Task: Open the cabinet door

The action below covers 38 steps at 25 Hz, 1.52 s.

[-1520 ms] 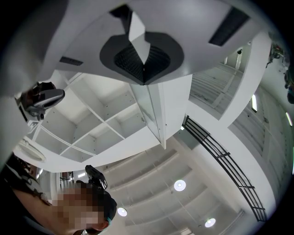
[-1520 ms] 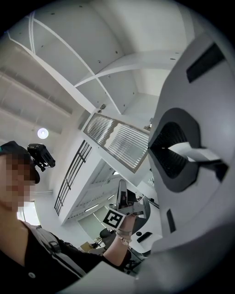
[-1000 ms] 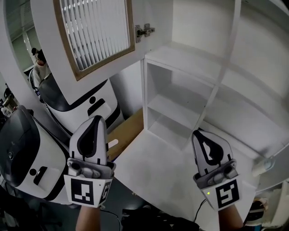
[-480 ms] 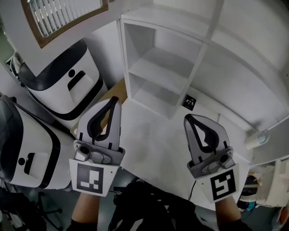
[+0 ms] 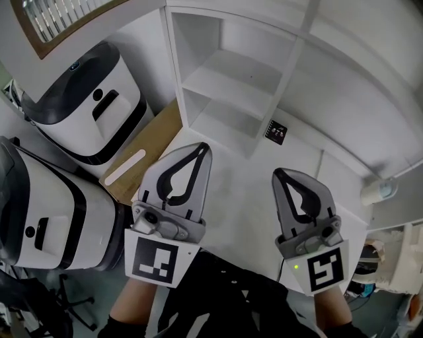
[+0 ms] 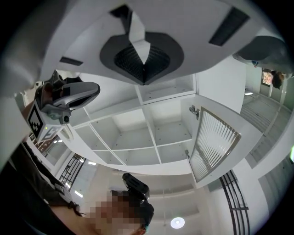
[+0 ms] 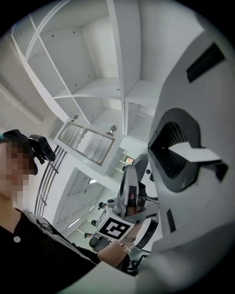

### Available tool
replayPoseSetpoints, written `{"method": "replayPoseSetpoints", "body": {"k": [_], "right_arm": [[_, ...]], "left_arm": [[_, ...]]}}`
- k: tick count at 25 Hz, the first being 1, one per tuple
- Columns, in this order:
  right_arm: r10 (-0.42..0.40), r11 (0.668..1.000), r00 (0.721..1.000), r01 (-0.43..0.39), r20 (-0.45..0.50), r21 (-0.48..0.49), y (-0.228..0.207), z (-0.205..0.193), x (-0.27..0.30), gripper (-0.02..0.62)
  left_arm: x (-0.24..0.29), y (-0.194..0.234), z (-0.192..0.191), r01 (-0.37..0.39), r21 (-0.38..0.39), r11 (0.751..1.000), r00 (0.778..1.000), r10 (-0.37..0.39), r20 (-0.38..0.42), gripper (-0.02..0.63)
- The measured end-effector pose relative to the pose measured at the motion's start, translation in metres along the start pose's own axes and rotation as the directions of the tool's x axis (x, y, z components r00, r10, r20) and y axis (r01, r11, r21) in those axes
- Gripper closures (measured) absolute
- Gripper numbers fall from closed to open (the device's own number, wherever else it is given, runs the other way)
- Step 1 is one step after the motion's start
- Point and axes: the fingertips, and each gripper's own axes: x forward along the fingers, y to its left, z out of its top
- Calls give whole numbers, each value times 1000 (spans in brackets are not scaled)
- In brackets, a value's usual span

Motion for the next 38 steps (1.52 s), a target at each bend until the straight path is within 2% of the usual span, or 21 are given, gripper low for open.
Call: {"method": "replayPoseSetpoints", "body": {"k": [6, 14, 23, 31, 38], "right_arm": [[-25, 999, 999, 26, -25, 28, -1, -13, -5, 597], [-33, 998, 998, 37, -59, 53, 4, -28, -9, 597], [-17, 997, 996, 23, -83, 70, 14, -36, -9, 597], [-3, 997, 996, 10, -91, 78, 19, -39, -8, 597], [9, 997, 996, -1, -92, 76, 22, -39, -7, 597]], "left_arm": [[1, -23, -17, 42, -18, 999, 998, -43, -42, 607], [-2, -44, -31, 103, 0, 995, 991, -103, -81, 607], [-11, -44, -43, 95, 17, 995, 988, -92, -124, 607], [-21, -38, -51, 64, -39, 997, 986, -69, -150, 607], [-21, -41, -49, 69, -33, 997, 986, -73, -147, 607]]}}
